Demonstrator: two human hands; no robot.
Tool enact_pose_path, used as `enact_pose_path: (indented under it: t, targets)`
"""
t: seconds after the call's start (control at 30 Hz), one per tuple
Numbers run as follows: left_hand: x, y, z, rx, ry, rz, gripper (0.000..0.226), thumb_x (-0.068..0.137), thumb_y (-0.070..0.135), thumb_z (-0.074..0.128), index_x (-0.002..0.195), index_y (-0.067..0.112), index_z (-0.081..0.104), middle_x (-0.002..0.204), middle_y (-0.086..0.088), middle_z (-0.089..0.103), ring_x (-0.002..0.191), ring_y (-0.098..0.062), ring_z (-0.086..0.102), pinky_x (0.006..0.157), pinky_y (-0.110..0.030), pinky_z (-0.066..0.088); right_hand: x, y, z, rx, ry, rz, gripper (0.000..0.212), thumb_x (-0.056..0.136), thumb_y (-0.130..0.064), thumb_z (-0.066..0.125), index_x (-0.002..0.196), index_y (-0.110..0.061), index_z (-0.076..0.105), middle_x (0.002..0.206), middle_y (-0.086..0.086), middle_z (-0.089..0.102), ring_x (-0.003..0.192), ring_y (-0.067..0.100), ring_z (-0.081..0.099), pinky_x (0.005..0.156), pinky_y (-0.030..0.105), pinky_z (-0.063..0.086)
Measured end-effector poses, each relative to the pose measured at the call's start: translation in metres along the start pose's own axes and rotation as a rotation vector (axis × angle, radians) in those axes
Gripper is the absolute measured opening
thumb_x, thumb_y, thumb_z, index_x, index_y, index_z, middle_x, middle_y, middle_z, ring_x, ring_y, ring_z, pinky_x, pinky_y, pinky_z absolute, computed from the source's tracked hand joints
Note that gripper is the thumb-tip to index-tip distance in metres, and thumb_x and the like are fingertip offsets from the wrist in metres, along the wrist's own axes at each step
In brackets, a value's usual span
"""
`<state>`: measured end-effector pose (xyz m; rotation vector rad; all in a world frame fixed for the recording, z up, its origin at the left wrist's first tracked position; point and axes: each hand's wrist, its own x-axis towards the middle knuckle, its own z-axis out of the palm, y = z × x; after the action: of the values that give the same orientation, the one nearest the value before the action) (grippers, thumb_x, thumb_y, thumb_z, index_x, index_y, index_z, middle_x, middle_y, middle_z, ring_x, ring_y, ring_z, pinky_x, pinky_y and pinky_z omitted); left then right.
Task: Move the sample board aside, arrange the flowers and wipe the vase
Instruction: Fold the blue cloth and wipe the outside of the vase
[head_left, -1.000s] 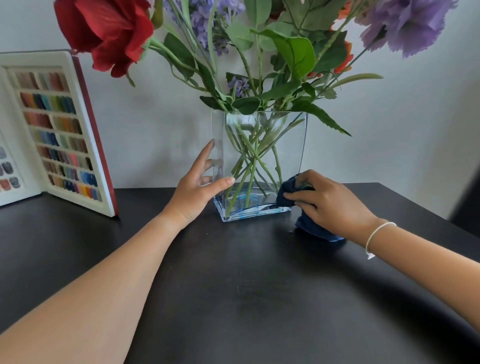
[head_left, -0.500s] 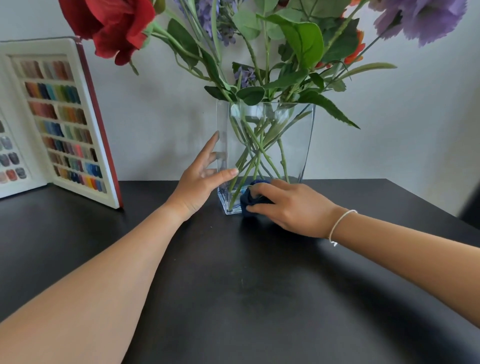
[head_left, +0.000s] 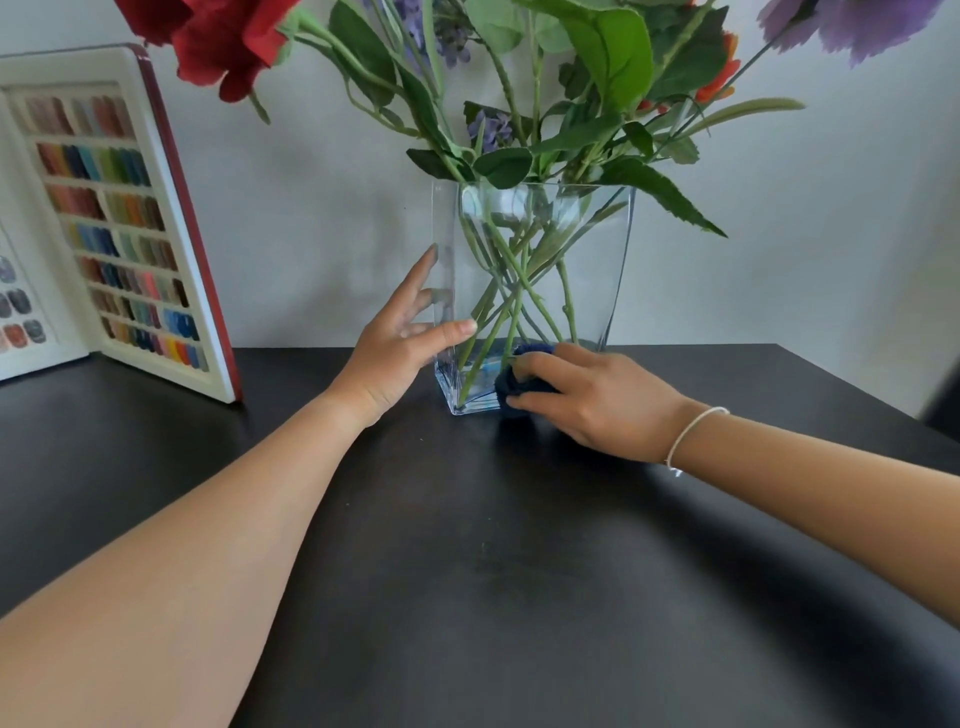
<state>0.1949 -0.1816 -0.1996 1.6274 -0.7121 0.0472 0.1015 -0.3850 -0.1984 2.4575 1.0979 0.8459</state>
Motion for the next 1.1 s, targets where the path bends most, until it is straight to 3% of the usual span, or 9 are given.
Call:
enact_pose_path:
  t: [0.23,0.33,0.43,0.53,0.8,0.97,1.1]
  targets:
    - [-0.002,0.002,-0.002,-0.007,-0.005,0.000,0.072,0.066,0.044,0.069,0.120,0.069,0.029,0.131,0.006,0.045,0.107,0.001,0.055,0.104,-0.040,0.041,-0.029,0.017,-0.007,0.030,-0.033,0.126,0.025,0.071,0.001,0.072,0.095,-0.005,0.071,0.098,0.024,0.066,0.074,0.040,0.063,0.047,0.045,0.055]
    - [-0.001,0.001,-0.002,0.012,-0.002,-0.009,0.071,0.066,0.046,0.069,0.118,0.070,0.029,0.133,0.007,0.045,0.106,0.000,0.056,0.105,-0.041,0.040,-0.016,0.009,-0.006,0.017,0.025,0.100,0.023,0.074,-0.002,0.067,0.096,-0.004,0.070,0.096,0.024,0.066,0.073,0.039,0.063,0.045,0.042,0.055]
    - [-0.001,-0.001,-0.001,0.012,0.001,-0.018,0.069,0.065,0.049,0.069,0.116,0.072,0.029,0.121,0.020,0.049,0.102,0.005,0.057,0.104,-0.039,0.041,0.009,-0.002,-0.005,0.020,0.149,0.130,0.027,0.073,0.001,0.069,0.100,-0.004,0.068,0.096,0.023,0.066,0.070,0.037,0.062,0.045,0.039,0.055]
    - [0.000,-0.001,-0.001,0.015,-0.003,-0.034,0.069,0.062,0.057,0.068,0.115,0.073,0.028,0.121,0.019,0.047,0.111,-0.003,0.054,0.106,-0.043,0.038,0.017,-0.013,-0.001,0.046,0.208,0.195,0.026,0.072,0.001,0.070,0.098,-0.005,0.070,0.095,0.023,0.066,0.071,0.036,0.063,0.045,0.038,0.055]
    - [-0.002,-0.001,-0.001,0.025,-0.013,-0.038,0.075,0.059,0.064,0.067,0.121,0.071,0.025,0.133,0.009,0.043,0.119,-0.011,0.049,0.107,-0.047,0.037,0.022,-0.012,-0.011,-0.021,-0.018,-0.038,0.021,0.071,-0.003,0.073,0.092,-0.006,0.071,0.092,0.017,0.067,0.065,0.030,0.061,0.039,0.033,0.051]
    - [-0.001,-0.001,-0.001,0.026,-0.020,-0.037,0.075,0.059,0.064,0.066,0.121,0.071,0.025,0.130,0.010,0.044,0.117,-0.009,0.049,0.107,-0.046,0.036,0.023,-0.019,-0.008,-0.010,0.088,0.104,0.025,0.073,-0.001,0.069,0.098,-0.004,0.069,0.094,0.021,0.066,0.068,0.035,0.062,0.040,0.037,0.053]
    - [-0.001,-0.001,-0.002,0.031,-0.021,-0.034,0.075,0.061,0.062,0.066,0.123,0.069,0.023,0.128,0.012,0.043,0.112,-0.002,0.050,0.107,-0.045,0.037,0.032,-0.035,0.001,0.002,0.042,0.068,0.016,0.072,-0.003,0.070,0.089,-0.004,0.069,0.091,0.019,0.066,0.066,0.032,0.060,0.038,0.033,0.050]
